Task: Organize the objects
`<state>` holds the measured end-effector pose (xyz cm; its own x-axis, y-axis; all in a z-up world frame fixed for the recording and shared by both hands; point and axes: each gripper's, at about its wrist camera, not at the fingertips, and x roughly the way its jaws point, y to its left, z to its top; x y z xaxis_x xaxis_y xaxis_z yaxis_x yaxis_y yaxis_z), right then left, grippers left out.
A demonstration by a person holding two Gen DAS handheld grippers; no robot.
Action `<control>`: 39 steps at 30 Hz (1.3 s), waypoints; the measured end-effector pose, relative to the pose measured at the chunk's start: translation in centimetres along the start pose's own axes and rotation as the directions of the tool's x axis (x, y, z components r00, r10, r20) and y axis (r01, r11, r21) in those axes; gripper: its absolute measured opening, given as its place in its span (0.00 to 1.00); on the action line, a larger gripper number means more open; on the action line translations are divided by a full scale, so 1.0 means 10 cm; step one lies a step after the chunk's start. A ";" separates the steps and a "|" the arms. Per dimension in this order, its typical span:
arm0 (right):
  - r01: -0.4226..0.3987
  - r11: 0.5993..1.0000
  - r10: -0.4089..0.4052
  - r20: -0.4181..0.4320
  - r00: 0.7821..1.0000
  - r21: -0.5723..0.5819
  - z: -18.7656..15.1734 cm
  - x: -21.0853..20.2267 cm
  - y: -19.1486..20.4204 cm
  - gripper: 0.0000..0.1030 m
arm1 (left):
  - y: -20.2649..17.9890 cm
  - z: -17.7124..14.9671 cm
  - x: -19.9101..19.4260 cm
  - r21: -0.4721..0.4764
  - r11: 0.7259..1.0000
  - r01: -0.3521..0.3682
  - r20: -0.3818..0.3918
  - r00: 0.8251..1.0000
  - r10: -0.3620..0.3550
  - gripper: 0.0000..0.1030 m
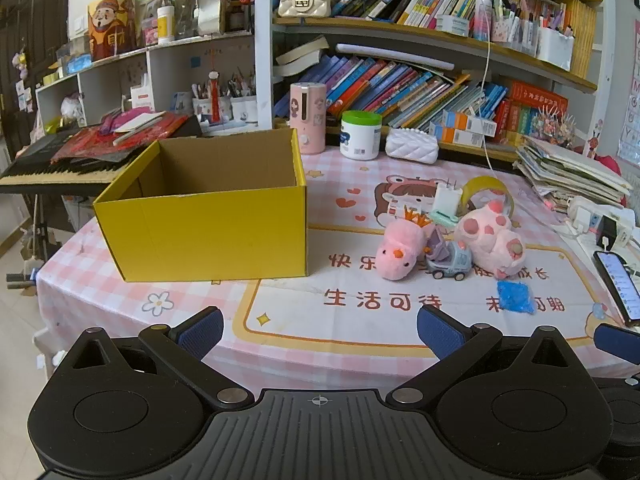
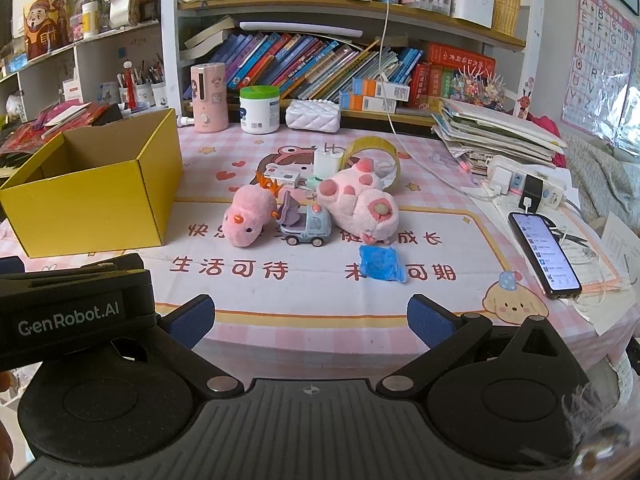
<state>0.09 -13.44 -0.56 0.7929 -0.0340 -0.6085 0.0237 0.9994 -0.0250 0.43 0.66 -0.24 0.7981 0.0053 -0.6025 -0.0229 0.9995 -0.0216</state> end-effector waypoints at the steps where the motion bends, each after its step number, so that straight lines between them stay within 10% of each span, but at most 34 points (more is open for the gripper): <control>1: 0.000 1.000 0.000 0.002 1.000 0.000 0.00 -0.01 0.00 1.00 | -0.01 0.00 0.00 0.000 1.000 0.002 0.002 1.000 -0.002 1.00; 39: 0.019 1.000 -0.019 0.005 1.000 0.000 0.00 0.01 -0.02 1.00 | 0.00 0.02 0.04 0.007 1.000 0.019 -0.005 1.000 -0.019 1.00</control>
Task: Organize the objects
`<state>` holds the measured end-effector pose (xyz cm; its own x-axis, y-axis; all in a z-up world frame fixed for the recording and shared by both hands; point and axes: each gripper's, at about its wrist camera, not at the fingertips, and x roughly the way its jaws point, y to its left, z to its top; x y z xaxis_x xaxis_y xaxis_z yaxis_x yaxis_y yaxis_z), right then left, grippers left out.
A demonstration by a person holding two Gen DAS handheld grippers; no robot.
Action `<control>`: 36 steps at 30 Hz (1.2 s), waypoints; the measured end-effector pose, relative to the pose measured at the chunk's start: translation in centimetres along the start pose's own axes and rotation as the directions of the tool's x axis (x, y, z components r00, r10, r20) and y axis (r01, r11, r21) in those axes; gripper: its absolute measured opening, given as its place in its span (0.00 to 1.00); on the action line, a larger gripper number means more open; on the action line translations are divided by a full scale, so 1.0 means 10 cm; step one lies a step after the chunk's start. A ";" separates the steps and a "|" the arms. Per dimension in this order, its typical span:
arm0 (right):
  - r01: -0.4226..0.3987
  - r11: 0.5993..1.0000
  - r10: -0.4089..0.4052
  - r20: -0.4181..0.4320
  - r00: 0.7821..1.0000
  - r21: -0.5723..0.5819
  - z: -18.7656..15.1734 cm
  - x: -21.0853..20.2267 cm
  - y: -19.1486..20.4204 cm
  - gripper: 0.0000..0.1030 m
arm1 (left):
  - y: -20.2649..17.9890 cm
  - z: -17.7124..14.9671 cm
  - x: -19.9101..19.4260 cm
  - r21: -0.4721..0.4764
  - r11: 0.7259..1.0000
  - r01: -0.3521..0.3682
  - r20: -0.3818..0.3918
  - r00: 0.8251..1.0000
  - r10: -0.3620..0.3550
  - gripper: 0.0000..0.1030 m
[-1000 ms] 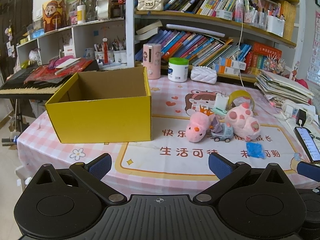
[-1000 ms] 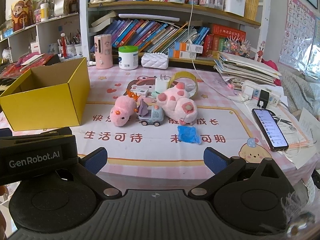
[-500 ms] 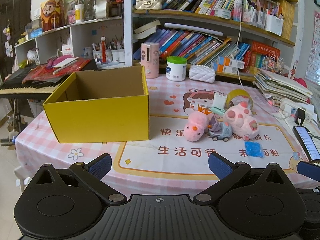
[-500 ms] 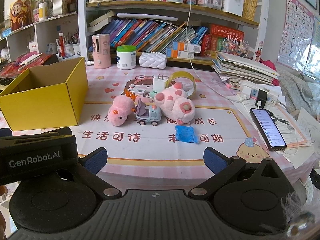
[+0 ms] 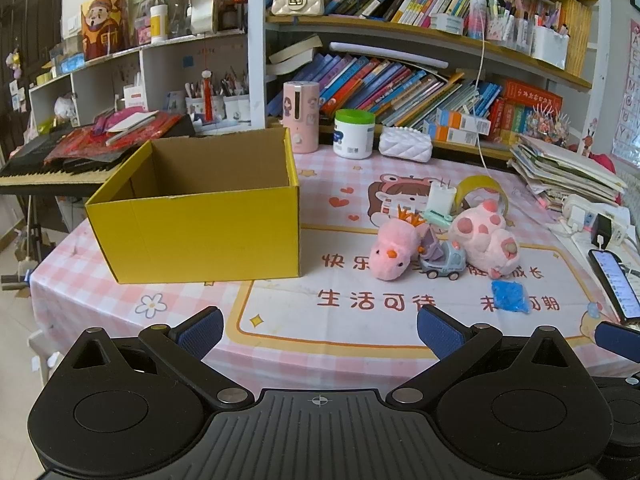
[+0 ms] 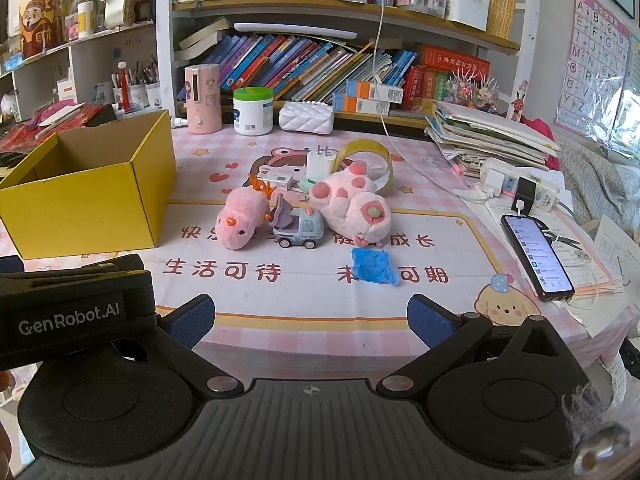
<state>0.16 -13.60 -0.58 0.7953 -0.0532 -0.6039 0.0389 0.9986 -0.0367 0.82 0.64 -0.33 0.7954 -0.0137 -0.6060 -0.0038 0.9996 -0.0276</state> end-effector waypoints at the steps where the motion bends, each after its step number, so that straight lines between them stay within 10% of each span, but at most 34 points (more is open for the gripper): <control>1: 0.000 1.000 0.000 0.000 1.000 0.000 0.00 0.00 0.00 1.00 | 0.00 0.00 0.00 0.000 1.000 0.000 0.000 1.000 0.000 1.00; 36: 0.004 1.000 -0.004 -0.014 1.000 -0.017 0.00 0.02 0.05 1.00 | 0.04 0.01 0.04 -0.002 1.000 -0.002 -0.015 1.000 0.002 1.00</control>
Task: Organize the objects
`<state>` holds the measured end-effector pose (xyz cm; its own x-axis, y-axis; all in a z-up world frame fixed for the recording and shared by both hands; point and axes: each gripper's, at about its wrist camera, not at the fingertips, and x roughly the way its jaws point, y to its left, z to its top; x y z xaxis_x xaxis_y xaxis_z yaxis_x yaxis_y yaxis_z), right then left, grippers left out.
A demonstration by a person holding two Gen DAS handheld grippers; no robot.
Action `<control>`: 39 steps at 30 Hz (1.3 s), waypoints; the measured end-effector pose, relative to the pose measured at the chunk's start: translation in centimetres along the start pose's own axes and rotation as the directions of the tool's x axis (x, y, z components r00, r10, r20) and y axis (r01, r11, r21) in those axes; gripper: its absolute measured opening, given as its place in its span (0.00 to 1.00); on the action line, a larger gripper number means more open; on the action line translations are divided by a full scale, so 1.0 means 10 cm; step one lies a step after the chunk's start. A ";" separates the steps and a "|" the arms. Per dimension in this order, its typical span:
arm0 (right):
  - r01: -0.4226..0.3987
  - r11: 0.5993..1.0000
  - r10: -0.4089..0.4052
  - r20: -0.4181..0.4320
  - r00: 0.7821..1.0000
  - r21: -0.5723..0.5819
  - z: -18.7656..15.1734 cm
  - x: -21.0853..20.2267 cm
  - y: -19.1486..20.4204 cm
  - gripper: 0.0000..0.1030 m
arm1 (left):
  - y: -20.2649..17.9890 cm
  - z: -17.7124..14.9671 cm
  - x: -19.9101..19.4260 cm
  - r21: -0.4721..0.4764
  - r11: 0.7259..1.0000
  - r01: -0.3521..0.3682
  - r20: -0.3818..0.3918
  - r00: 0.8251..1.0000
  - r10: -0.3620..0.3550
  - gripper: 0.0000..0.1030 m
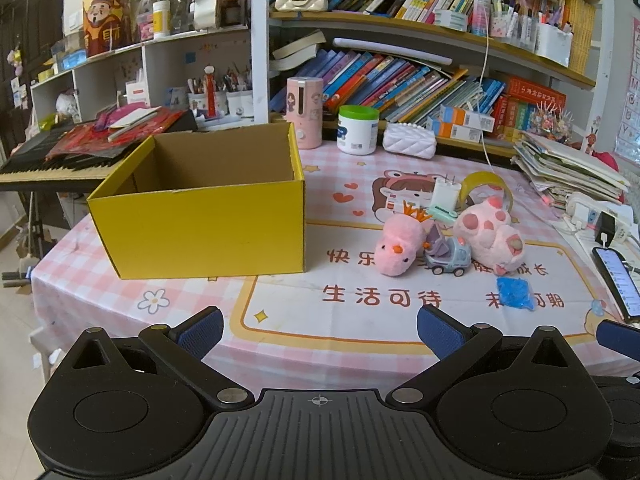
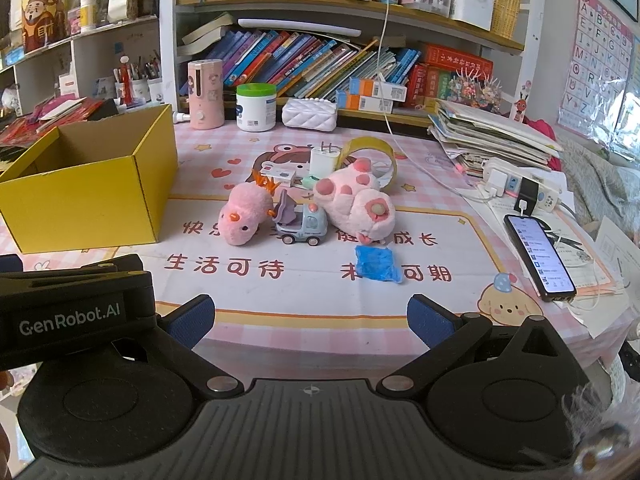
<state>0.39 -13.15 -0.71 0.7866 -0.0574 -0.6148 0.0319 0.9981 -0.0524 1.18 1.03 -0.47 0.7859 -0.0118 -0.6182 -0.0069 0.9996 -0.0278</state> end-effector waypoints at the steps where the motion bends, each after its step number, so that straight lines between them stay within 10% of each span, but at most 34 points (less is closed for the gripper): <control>1: 0.000 1.000 0.000 0.000 1.000 0.000 0.00 0.00 0.00 1.00 | 0.00 0.00 0.00 0.000 1.000 0.000 0.000 1.000 0.000 1.00; 39: 0.020 1.000 -0.020 -0.029 0.999 0.005 -0.05 0.00 -0.07 1.00 | -0.08 -0.04 0.04 0.017 0.999 0.027 -0.033 0.999 -0.026 1.00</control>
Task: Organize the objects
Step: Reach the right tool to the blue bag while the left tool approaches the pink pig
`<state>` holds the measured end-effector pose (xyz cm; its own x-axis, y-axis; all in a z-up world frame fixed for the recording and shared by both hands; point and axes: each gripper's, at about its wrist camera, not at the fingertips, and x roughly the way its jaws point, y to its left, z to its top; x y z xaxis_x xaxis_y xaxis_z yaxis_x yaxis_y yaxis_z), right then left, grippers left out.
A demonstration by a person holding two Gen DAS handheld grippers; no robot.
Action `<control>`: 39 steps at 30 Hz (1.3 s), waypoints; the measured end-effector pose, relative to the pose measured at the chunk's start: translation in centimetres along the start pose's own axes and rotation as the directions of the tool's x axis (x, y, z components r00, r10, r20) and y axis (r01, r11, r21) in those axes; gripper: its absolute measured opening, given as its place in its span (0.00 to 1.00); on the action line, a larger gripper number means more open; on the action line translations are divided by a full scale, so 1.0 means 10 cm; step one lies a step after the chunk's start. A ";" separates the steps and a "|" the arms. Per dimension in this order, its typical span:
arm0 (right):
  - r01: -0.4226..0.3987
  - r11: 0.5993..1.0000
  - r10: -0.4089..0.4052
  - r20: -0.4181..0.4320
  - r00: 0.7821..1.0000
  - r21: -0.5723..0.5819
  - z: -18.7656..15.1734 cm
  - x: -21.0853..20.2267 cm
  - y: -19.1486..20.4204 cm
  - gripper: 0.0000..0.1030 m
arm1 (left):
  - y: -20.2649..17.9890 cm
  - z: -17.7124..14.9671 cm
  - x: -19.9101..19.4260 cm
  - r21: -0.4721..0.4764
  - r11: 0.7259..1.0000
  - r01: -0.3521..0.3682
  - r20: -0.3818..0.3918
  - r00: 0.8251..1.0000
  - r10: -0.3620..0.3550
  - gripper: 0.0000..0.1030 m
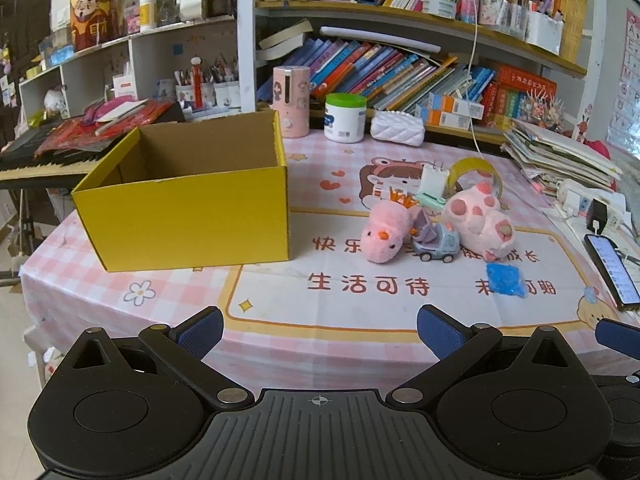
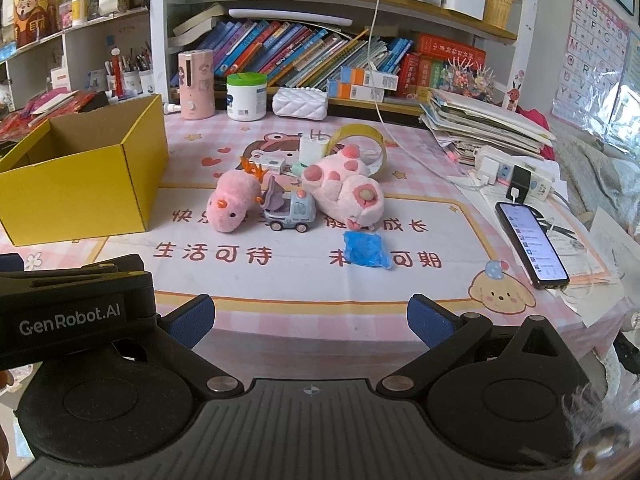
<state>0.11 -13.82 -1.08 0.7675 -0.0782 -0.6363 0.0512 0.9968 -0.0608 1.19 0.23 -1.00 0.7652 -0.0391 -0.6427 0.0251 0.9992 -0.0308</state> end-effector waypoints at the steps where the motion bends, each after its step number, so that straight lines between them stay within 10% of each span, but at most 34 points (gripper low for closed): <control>1: 0.003 1.000 -0.003 -0.002 1.000 -0.001 0.01 0.01 -0.02 1.00 | -0.01 0.01 0.01 0.001 1.000 0.003 -0.001 1.000 -0.003 1.00; 39: -0.031 0.999 0.027 -0.097 0.995 -0.043 0.49 1.09 -0.77 1.00 | -0.55 0.43 0.81 -0.061 0.997 -0.056 -0.035 0.998 0.054 1.00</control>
<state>11.22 -22.32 -3.82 0.7028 -0.0522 -0.7095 -0.0006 0.9973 -0.0739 10.01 -5.58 -2.73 0.7423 0.0145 -0.6699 -0.0567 0.9975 -0.0413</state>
